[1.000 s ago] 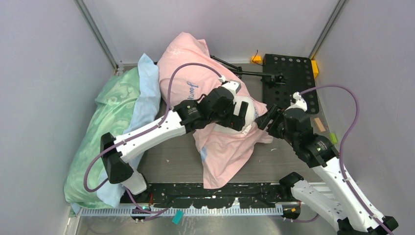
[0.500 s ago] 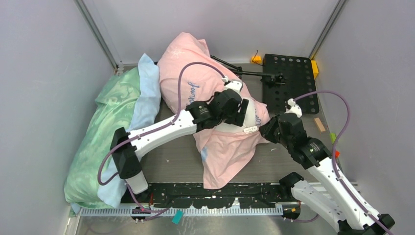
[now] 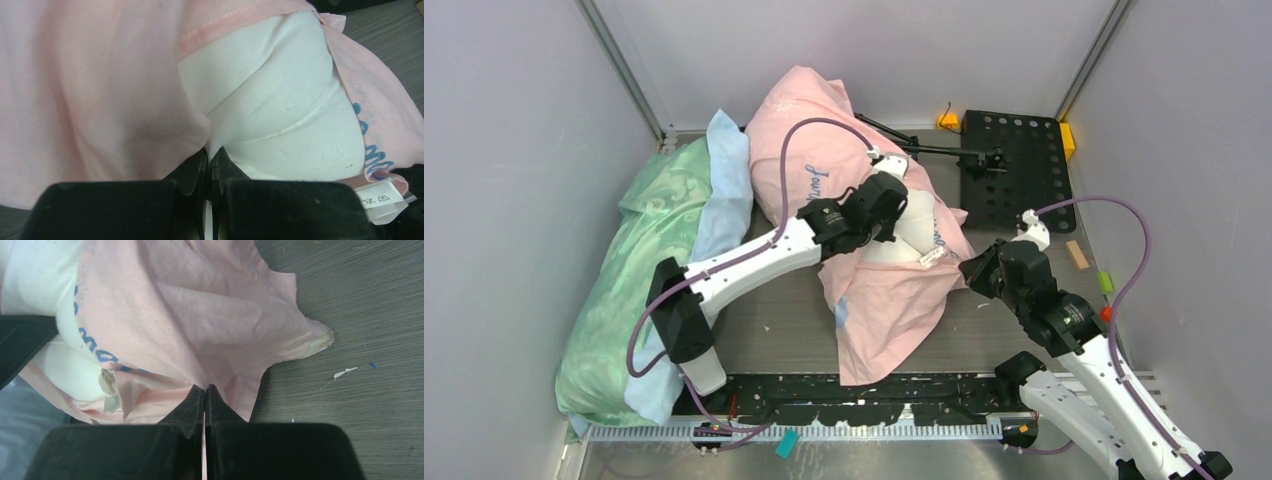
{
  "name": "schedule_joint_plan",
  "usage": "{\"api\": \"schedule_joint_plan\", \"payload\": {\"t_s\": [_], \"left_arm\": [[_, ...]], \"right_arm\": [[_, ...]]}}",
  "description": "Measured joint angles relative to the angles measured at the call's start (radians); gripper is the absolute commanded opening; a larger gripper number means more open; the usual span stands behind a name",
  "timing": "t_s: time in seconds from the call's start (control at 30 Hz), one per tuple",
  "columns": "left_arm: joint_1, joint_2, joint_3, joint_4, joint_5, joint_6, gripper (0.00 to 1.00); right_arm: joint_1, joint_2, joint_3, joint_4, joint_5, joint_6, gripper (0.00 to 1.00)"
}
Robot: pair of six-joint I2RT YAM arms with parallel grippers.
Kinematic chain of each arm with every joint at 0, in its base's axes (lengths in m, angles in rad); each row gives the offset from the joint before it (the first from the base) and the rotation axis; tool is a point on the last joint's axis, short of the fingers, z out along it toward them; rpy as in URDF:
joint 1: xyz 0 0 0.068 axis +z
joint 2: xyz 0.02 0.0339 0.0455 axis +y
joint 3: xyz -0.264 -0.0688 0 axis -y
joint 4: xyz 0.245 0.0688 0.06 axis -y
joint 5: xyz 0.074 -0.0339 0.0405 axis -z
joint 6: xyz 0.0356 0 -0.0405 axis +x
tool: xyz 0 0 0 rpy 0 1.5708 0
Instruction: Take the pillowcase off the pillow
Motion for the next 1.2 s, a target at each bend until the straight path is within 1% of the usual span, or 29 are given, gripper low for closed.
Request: {"api": "schedule_joint_plan", "payload": {"t_s": [0.23, 0.33, 0.47, 0.63, 0.77, 0.97, 1.07, 1.1, 1.2], "left_arm": [[0.056, -0.107, -0.020, -0.045, 0.113, 0.025, 0.00], [0.130, -0.130, 0.001, -0.108, 0.213, 0.025, 0.00], [0.206, -0.183, 0.011, -0.163, 0.274, 0.030, 0.00], [0.226, -0.276, 0.023, -0.212, 0.306, 0.044, 0.00], [0.234, -0.307, 0.025, -0.222, 0.340, 0.046, 0.00], [0.249, -0.314, -0.020, -0.193, 0.412, 0.022, 0.00], [0.252, -0.314, -0.039, -0.177, 0.443, 0.013, 0.00], [0.253, -0.312, -0.039, -0.174, 0.450, 0.012, 0.00], [0.256, -0.306, -0.039, -0.158, 0.467, 0.010, 0.00]], "right_arm": [[0.000, 0.009, 0.004, 0.014, -0.010, -0.014, 0.00], [0.002, 0.029, 0.016, 0.015, -0.008, -0.023, 0.00], [0.003, 0.052, 0.017, 0.011, 0.005, -0.023, 0.00], [0.007, 0.102, 0.017, 0.025, 0.004, -0.011, 0.00], [0.009, 0.134, 0.017, 0.055, -0.037, -0.020, 0.01], [0.008, 0.145, 0.022, 0.053, -0.092, -0.062, 0.04], [0.006, 0.167, 0.045, 0.034, -0.122, -0.081, 0.08], [0.006, 0.171, 0.052, 0.032, -0.129, -0.085, 0.10], [0.004, 0.177, 0.075, 0.028, -0.147, -0.095, 0.21]]}}
